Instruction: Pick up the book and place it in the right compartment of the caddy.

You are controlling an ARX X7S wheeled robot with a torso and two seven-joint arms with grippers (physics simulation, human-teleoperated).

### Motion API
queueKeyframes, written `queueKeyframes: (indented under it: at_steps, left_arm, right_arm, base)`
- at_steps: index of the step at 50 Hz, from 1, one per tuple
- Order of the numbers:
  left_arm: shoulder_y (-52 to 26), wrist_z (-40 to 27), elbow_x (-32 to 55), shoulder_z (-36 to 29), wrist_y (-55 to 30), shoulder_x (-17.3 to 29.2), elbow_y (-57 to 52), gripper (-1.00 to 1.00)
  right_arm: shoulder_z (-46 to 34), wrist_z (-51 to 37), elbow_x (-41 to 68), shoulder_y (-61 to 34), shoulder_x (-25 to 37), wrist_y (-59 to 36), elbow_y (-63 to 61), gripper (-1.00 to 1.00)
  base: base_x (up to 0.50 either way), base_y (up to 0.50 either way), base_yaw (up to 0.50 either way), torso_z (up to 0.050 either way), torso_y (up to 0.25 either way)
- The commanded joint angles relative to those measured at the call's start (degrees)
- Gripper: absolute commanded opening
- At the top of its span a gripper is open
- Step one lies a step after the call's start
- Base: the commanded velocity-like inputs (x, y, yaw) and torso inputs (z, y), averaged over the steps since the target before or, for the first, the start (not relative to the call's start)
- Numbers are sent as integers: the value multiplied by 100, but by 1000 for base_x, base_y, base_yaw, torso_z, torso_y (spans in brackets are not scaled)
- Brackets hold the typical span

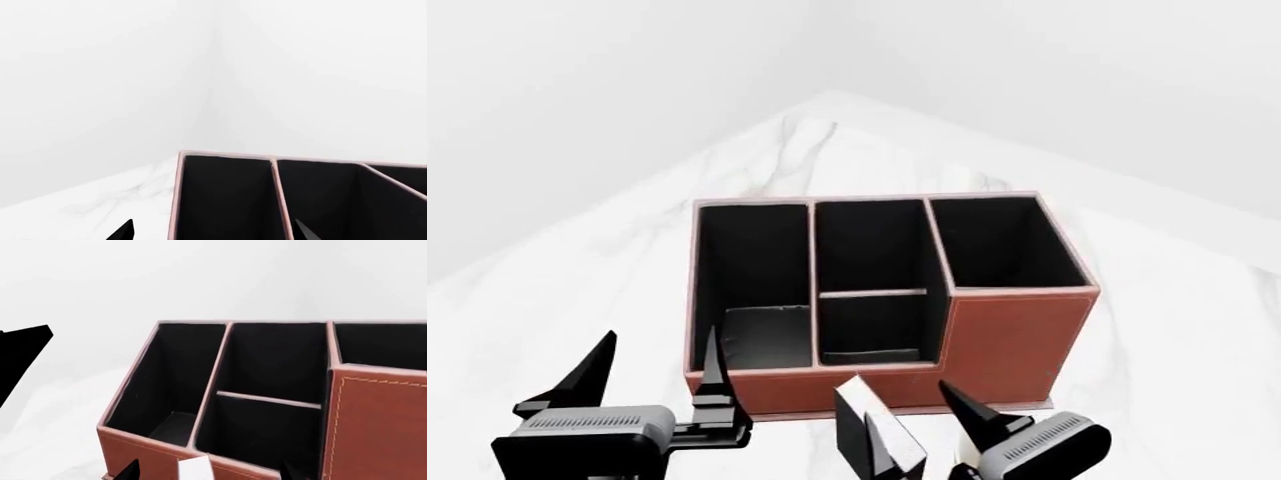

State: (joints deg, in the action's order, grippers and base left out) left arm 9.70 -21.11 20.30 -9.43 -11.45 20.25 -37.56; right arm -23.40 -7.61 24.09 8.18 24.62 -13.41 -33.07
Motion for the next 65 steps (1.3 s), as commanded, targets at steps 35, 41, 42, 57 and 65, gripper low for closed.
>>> queueKeyframes:
  at_steps: [35,41,42,57,65]
  left_arm:
    - [-36,-59,50,-87,12,57,56,100]
    - [-40,-65,34,-119,17,60,69,100]
    - [-40,-67,35,-121,18,61,69,100]
    - [-48,-95,33,-154,25,78,77,100]
    - [-47,-107,39,-163,37,87,82,100]
  right_arm:
    - [-350,320,-137,79,-159,498,948,100]
    - [-317,325,-125,86,-165,570,1079,100]
    - [-316,325,-125,86,-164,575,1093,100]
    - [-291,295,-127,25,-127,561,1182,100]
    - [-315,313,-145,11,-128,592,1273,100]
  base:
    - [0,0,0,0,0]
    - [0,0,0,0,0]
    - [0,0,0,0,0]
    - [0,0,0,0,0]
    - [0,0,0,0,0]
